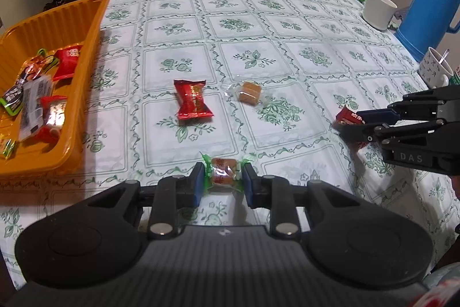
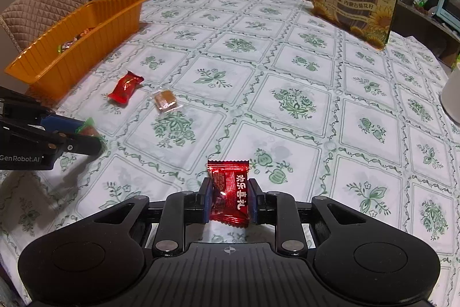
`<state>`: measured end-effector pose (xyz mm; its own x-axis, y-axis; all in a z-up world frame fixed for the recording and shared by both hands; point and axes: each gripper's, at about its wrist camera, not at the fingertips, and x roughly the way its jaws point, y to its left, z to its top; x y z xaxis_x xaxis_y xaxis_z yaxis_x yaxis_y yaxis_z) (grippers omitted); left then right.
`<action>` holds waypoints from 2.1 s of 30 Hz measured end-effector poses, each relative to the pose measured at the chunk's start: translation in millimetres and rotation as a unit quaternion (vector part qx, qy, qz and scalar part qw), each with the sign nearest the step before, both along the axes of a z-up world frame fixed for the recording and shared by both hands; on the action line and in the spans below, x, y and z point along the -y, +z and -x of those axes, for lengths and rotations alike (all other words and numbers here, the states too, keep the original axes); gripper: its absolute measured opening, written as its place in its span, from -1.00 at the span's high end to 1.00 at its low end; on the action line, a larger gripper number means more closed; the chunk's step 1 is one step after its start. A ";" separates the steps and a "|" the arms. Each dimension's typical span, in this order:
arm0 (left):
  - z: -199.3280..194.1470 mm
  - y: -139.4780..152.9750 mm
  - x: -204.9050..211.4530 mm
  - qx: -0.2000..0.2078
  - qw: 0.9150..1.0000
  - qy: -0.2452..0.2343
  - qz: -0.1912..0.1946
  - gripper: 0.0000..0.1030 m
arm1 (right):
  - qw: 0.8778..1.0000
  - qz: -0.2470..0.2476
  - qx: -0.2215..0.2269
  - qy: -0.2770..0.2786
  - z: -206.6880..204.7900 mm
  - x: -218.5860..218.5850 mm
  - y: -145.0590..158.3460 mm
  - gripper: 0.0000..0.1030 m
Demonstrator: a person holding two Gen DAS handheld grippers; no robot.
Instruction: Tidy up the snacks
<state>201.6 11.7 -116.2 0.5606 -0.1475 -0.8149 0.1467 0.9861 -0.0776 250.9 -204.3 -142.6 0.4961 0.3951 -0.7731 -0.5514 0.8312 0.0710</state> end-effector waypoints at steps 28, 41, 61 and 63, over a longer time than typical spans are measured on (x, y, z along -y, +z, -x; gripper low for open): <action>67.0 88.3 -116.0 0.069 0.992 0.104 0.023 0.52 | 0.988 -0.132 -0.058 0.046 44.0 -86.0 81.7 0.51; 50.9 99.1 -203.4 0.072 0.988 0.140 0.009 0.52 | 0.985 -0.145 -0.034 0.085 34.8 -185.9 100.7 0.51; -13.9 82.2 -242.8 0.057 0.994 0.097 0.013 0.52 | 0.990 -0.134 -0.024 0.029 -13.0 -261.3 94.3 0.50; -20.8 79.3 -243.1 0.056 0.994 0.091 0.013 0.52 | 0.991 -0.133 -0.027 0.022 -17.6 -263.1 92.2 0.50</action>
